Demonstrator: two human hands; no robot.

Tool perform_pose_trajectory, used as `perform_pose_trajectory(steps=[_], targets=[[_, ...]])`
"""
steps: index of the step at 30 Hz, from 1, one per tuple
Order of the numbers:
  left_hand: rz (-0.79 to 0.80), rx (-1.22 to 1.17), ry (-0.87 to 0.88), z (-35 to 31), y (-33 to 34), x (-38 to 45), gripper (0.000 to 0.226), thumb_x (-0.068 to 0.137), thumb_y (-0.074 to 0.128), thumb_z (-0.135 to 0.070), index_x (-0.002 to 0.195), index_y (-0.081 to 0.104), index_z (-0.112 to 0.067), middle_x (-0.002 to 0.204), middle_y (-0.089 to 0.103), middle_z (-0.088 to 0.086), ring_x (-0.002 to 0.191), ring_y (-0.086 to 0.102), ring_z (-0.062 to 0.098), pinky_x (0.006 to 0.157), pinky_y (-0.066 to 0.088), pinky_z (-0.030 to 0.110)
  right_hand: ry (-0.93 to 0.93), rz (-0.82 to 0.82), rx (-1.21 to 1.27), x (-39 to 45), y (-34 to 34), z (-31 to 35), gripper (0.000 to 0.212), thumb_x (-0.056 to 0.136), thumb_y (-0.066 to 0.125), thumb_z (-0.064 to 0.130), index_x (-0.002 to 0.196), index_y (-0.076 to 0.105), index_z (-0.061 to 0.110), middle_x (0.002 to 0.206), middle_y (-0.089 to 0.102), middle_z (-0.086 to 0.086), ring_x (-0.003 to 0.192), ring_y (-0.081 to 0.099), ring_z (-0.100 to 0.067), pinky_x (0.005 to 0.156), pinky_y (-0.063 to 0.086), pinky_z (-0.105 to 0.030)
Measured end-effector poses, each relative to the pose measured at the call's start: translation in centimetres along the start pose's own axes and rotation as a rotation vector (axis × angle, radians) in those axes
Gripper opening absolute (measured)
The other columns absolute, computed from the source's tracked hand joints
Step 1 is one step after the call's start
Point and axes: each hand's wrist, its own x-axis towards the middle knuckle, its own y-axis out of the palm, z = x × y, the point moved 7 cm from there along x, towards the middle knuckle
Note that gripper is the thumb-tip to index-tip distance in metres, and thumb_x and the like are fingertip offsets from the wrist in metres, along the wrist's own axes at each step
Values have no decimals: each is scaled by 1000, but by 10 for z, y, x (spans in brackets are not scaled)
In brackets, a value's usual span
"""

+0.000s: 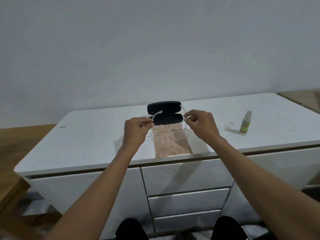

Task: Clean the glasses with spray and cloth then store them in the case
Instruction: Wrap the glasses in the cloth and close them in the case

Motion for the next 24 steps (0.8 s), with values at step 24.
perform_pose_trajectory(steps=[24], targets=[[278, 234, 214, -11, 6, -48, 22, 71, 90, -41, 86, 76, -31, 80, 70, -15, 82, 60, 9, 72, 52, 34, -58, 399, -51, -34, 9, -1, 17, 67, 84, 42, 71, 78, 27, 72, 75, 6, 65, 63, -7, 66, 51, -27]])
